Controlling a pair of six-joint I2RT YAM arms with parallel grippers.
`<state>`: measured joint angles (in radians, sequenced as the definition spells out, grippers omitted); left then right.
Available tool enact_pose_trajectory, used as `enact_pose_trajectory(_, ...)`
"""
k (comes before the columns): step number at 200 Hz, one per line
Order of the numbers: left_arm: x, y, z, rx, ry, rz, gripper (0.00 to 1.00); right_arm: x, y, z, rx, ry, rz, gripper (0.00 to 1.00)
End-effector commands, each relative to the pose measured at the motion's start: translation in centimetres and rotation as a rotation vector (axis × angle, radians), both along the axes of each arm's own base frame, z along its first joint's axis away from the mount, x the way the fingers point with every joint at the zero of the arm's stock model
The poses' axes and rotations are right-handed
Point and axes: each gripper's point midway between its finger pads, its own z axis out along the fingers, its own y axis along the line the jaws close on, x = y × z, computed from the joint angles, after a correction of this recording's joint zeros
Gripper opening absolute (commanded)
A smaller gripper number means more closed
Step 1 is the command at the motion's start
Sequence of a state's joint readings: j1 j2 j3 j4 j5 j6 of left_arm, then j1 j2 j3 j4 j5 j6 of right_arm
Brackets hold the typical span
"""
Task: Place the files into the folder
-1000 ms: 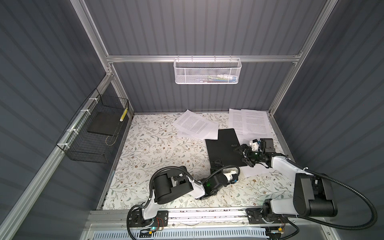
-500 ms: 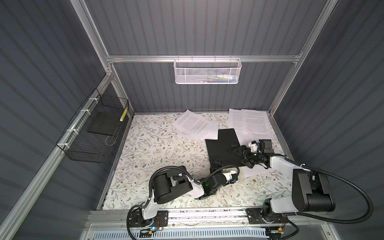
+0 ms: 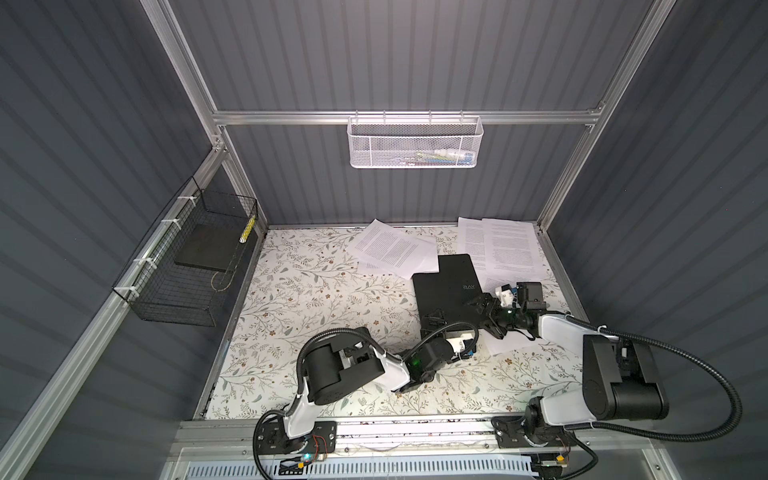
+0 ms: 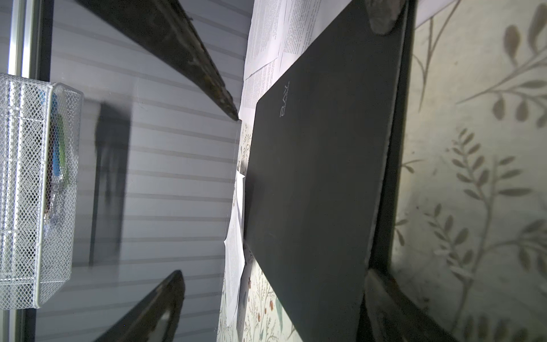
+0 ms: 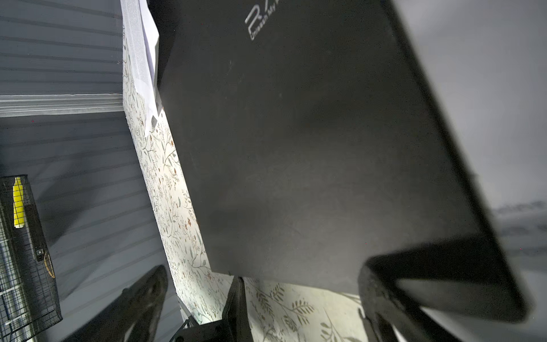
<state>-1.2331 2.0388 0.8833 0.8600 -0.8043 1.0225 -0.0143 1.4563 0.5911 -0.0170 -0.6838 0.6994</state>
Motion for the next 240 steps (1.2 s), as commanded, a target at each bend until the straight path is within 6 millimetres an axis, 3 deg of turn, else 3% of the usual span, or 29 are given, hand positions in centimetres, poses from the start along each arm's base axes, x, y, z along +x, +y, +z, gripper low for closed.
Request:
enact_pose_trajectory(1,0.7,-0.5,0.2,-0.004,-0.033,0.009,0.95,-0.1,0.1,-0.3,0.012,0.011,0.015,0.99)
enact_pose_trajectory(113,3.3,-1.3,-1.2,0.059,-0.148,0.027,0.89,0.8,0.3,-0.1,0.018,0.025,0.027,0.99)
enact_pose_trajectory(148,4.2,-1.1,-2.4,0.069,-0.056,0.034,0.62,0.8,0.4,0.2,0.022,0.032,0.031,0.99)
enact_pose_trajectory(176,4.3,-0.3,-3.2,0.028,0.053,0.065,0.28,0.7,0.0,2.0,-0.012,0.001,0.031,0.99)
enact_pose_trajectory(209,5.4,0.6,-3.2,-0.012,0.057,0.132,0.18,0.6,-0.4,5.4,-0.045,-0.061,0.019,0.99)
enact_pose_trajectory(240,6.7,1.2,-1.6,-0.127,0.069,0.210,0.04,0.2,-0.8,8.3,-0.076,-0.109,0.009,0.99)
